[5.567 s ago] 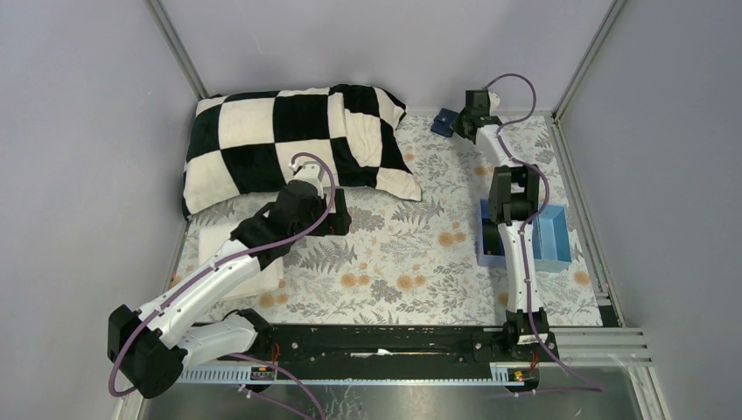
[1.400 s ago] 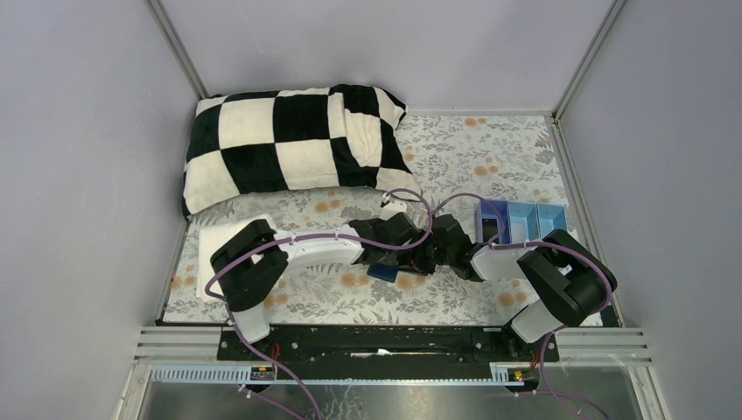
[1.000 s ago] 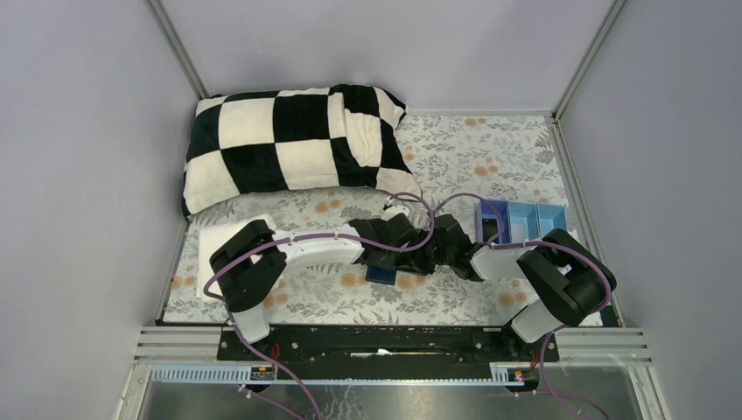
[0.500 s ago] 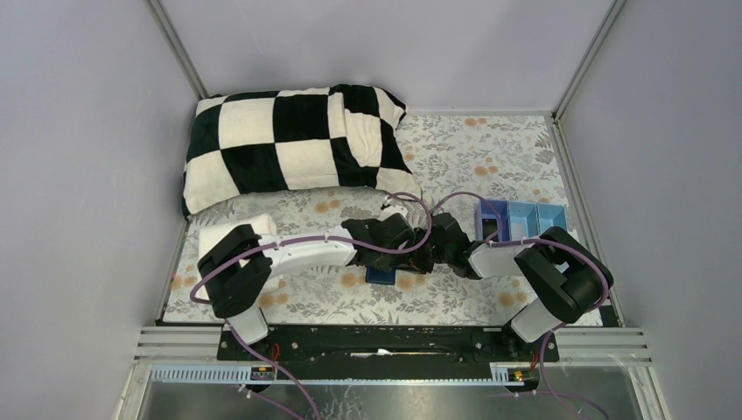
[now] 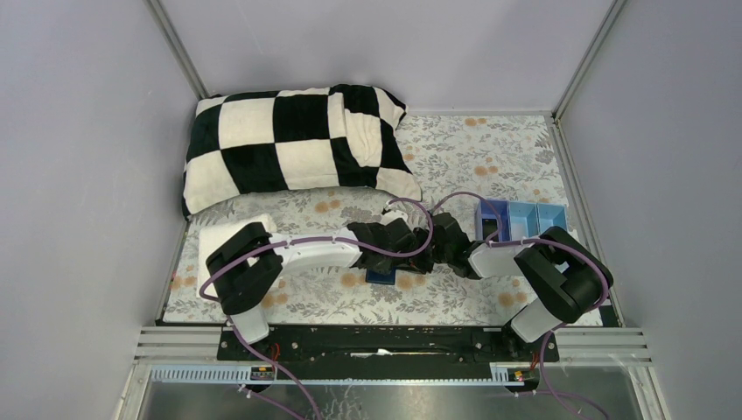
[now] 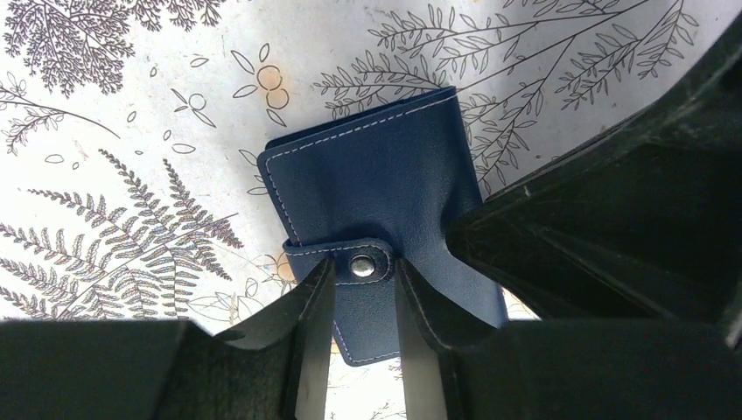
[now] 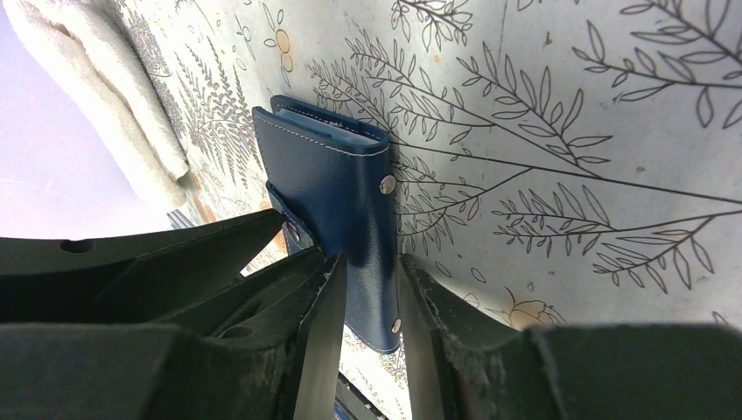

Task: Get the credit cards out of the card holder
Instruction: Open the card holder at the center of the board.

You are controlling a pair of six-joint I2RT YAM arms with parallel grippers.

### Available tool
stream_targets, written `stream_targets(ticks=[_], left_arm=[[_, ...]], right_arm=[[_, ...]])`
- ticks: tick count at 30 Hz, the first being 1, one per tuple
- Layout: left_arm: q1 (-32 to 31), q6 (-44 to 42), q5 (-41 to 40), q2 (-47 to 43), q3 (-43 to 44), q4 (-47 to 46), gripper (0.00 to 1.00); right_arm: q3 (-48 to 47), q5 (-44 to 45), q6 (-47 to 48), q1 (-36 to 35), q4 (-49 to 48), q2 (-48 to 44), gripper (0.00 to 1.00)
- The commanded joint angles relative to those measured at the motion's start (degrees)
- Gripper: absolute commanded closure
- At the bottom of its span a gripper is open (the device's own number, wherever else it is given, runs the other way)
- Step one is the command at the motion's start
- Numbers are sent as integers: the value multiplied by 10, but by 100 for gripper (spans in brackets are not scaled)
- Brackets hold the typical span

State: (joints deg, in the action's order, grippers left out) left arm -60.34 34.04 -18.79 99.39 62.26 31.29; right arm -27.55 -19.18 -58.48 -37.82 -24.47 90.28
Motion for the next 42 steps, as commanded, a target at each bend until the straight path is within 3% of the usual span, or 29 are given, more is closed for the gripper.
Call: stream_targets(ticks=[1,5,10,14,20,25,36,39,42], left_arm=[[-2,0,-6,26,-18,-10,73],[-1,-9,-12,27,-19,-10,100],[0,-20,-6,6,-13,-7,100],[2,-31,14,-70,-13,-10,100],[43,-32,95,-195,-37,-80,100],[60,-31,150,-242,-34,-125,100],[82,-9,211,-238,-47,-152,100],[114,14,229,-266,-73,-167,100],[190,24,258,-290,-136,-175,100]], right_arm=[[15,47,29,-1,88,25,64],[18,48,28,-1,88,23,64],[19,48,30,0,92,16,65],[14,57,45,0,118,-14,65],[-62,130,137,22,265,-80,58],[-124,156,173,41,345,-128,51],[-122,114,140,58,341,-197,52],[-102,101,126,58,315,-191,52],[-82,79,103,58,277,-167,53]])
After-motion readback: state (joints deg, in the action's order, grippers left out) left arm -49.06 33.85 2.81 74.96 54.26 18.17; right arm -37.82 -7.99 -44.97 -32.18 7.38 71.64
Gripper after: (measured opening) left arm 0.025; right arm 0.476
